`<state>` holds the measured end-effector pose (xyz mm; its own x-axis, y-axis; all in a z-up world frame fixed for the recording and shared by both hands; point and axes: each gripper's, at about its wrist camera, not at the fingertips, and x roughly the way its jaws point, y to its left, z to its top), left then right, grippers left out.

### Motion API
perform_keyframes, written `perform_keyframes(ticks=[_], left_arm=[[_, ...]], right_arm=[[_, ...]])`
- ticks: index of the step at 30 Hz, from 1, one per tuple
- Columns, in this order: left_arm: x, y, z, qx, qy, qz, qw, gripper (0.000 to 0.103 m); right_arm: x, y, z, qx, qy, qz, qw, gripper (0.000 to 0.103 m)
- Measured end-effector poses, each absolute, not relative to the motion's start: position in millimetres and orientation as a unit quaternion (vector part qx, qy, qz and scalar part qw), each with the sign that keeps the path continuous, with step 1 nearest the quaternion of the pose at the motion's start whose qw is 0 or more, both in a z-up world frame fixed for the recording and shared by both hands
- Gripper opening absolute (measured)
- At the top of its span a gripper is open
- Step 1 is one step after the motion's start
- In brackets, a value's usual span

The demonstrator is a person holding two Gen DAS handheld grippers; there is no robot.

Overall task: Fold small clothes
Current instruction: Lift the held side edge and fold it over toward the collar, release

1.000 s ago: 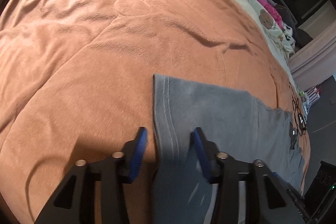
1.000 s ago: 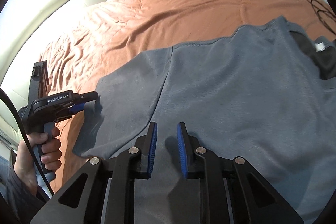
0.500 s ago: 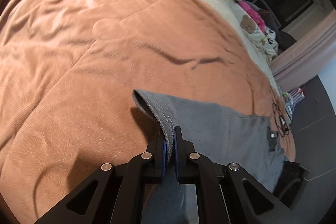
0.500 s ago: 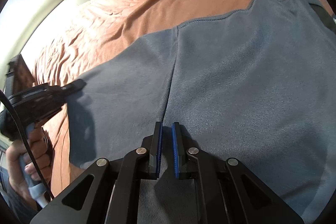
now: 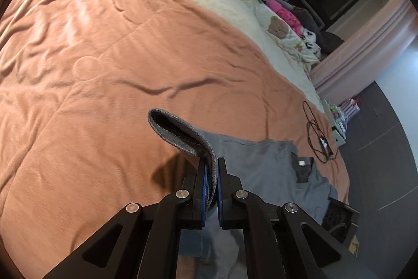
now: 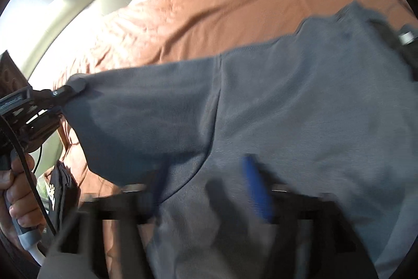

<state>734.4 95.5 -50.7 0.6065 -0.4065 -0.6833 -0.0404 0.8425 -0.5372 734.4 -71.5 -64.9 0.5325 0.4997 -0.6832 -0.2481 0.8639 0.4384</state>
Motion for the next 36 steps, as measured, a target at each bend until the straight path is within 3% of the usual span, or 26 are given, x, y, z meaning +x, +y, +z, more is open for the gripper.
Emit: perform_keyframes(ticks=[16, 32, 34, 35, 36], left_arm=[[735, 1, -38, -0.222, 0.461, -0.129, 0.850, 0.006], [741, -82, -64, -0.208, 0.497, -0.183, 0.822, 0.007], [740, -90, -67, -0.213, 0.505, -0.204, 0.811, 0.031], [739, -91, -68, -0.213, 0.506, -0.207, 0.810, 0.054], [736, -91, -66, -0.209, 0.501, -0.205, 0.814, 0.066]], right_arm=[[692, -161, -43, 0.202, 0.416, 0.198, 0.864, 0.068], [671, -220, -46, 0.233, 0.413, 0.178, 0.862, 0.068], [670, -222, -48, 0.230, 0.417, 0.173, 0.862, 0.068], [670, -222, -49, 0.227, 0.420, 0.171, 0.862, 0.068], [669, -223, -49, 0.225, 0.422, 0.170, 0.861, 0.068]])
